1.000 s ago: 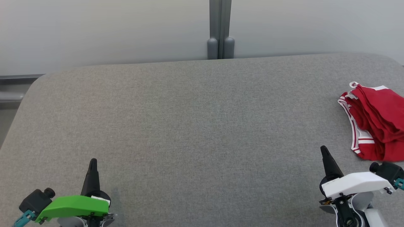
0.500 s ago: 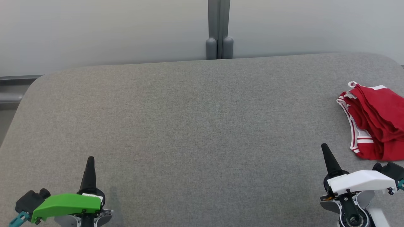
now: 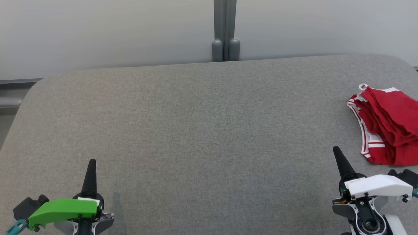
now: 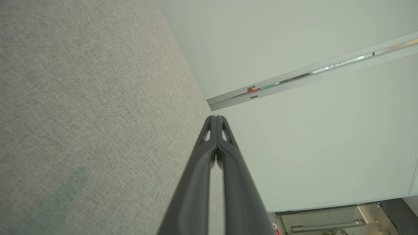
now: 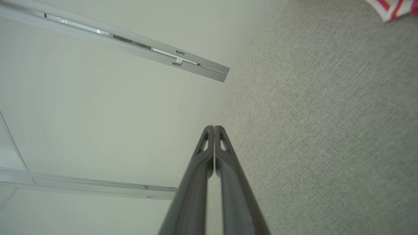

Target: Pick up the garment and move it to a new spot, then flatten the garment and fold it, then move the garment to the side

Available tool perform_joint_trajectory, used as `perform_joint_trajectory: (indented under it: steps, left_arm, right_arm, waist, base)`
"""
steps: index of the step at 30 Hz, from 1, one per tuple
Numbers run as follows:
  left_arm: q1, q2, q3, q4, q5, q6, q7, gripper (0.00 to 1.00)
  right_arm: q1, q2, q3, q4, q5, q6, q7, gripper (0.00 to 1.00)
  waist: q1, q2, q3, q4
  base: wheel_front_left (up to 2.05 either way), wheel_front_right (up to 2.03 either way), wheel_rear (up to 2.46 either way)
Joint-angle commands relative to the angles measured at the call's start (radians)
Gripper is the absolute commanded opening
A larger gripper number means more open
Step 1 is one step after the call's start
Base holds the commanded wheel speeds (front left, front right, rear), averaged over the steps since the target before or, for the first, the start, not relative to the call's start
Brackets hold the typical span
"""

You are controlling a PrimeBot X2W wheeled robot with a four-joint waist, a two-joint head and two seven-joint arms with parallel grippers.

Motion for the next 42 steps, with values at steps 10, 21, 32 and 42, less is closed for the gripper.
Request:
perform_joint_trajectory:
  steps: [10, 21, 32, 42]
  left_arm:
    - [-0.031, 0.002, 0.017, -0.013, -0.095, -0.003, 0.027, 0.0]
    - [-0.036, 0.002, 0.027, -0.017, -0.175, -0.003, 0.05, 0.0]
    - [-0.038, 0.002, 0.037, -0.02, -0.248, -0.003, 0.071, 0.0]
    - [-0.043, 0.002, 0.045, -0.022, -0.309, -0.004, 0.089, 0.0]
  right_arm:
    - [-0.023, -0.005, -0.009, -0.005, 0.11, 0.0, 0.016, 0.0]
    - [-0.029, -0.005, -0.014, -0.004, 0.201, 0.0, 0.029, 0.0]
    - [-0.031, -0.005, -0.019, -0.002, 0.287, 0.0, 0.041, 0.0]
    - [-0.036, -0.005, -0.023, 0.0, 0.357, 0.0, 0.05, 0.0]
  waist:
    - [0.0, 0.0, 0.0, -0.004]
    - [0.0, 0.0, -0.001, -0.007]
    - [0.0, 0.0, -0.001, -0.011]
    - [0.0, 0.0, -0.001, -0.015]
  base:
    - [0.0, 0.0, 0.0]
    - [0.0, 0.0, 0.0]
    - [0.0, 0.0, 0.0]
    - [0.0, 0.0, 0.0]
